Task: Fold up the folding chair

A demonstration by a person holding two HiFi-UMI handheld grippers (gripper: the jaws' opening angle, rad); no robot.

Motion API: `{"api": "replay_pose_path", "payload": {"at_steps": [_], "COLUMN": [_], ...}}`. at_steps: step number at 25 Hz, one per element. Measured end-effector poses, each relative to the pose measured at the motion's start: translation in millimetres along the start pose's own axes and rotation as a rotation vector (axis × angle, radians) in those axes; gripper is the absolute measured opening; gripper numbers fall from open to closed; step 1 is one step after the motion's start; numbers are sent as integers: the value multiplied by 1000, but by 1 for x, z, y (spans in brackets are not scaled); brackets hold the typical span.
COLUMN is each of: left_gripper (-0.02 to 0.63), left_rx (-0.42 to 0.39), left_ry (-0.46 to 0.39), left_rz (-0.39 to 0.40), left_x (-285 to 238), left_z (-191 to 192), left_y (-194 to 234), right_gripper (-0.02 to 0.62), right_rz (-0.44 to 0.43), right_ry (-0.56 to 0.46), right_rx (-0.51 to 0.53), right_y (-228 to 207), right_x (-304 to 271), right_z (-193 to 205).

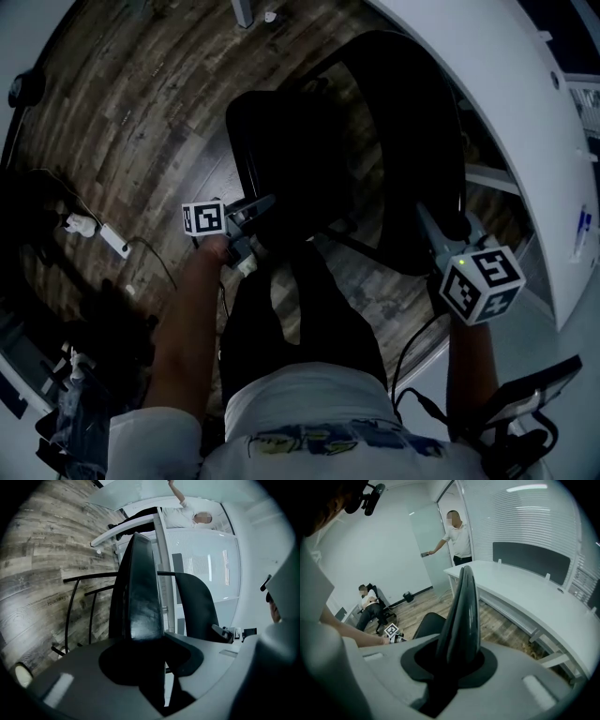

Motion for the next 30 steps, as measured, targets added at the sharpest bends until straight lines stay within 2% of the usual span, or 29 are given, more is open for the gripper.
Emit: {"api": "replay_pose_path", "payload": {"at_steps": [16,30], "left_gripper": [129,127], "left_rx": [-11,4], "left_ry": [14,-15], "left_rz": [-225,-441], "left_x": [-57,-102], "left_z": [3,10], "left_y": [-71,-129], "right_gripper": [71,66], "right_rz": [19,8], "right_ry": [7,-1], "right_rx": [2,37], "right_y": [-7,18], "right_x": [7,10], "right_z": [-5,-18]}}
Point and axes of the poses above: the fingertips, and each gripper's own axes: x backward along the fingers, y to its left, z out of its underside, the point moved 5 cm from there along x, backward along the fingers, and after that the axes turned 13 degrees about -z, right-handed, at the moved point
